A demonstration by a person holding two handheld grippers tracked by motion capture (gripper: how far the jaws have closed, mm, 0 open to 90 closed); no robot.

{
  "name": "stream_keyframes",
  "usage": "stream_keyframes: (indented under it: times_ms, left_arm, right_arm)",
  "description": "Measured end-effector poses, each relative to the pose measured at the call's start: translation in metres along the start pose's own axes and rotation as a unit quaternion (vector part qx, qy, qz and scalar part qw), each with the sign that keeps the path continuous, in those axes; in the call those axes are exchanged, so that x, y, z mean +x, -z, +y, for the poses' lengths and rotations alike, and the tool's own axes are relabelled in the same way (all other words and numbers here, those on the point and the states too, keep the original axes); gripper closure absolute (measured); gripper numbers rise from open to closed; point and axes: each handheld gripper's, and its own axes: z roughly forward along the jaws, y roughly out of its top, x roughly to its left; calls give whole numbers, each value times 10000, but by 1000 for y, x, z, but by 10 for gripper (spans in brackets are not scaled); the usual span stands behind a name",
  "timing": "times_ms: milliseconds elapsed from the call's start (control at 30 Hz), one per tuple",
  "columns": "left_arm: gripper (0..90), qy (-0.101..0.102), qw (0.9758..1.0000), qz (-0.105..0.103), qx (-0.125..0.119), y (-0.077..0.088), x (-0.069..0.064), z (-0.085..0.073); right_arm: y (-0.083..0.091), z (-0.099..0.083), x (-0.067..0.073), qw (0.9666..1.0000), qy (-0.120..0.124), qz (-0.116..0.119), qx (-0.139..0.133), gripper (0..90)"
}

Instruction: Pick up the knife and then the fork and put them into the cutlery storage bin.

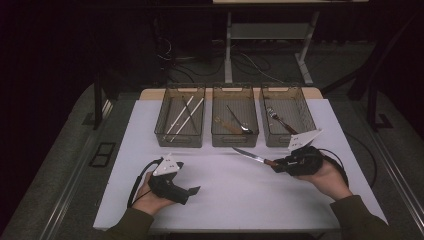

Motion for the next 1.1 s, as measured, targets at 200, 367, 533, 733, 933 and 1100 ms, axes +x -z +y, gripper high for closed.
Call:
stream_keyframes:
  times_ms: [200,367,533,733,933,1100]
  left_arm:
    - [0,73,10000,-19,-29,-1,0,0]
    - [0,72,10000,-21,-35,-1,0,0]
    - [0,64,10000,-30,-50,-3,0,1]
    - [0,39,10000,-50,-46,-3,-1,1]
    - [0,36,10000,-65,-41,-3,-1,1]
    - [0,8,10000,-73,-28,-4,-2,1]
  right_arm:
    - [22,1,-19,9985,-324,-334,-294,754]
    - [39,1,-37,9948,-642,-652,-458,754]
    - [51,1,-58,9892,-965,-953,-558,754]
    - [58,7,-88,9794,-1390,-1371,-516,754]
    - [48,15,-114,9696,-1792,-1639,-314,753]
    - [28,18,-131,9608,-2103,-1805,58,753]
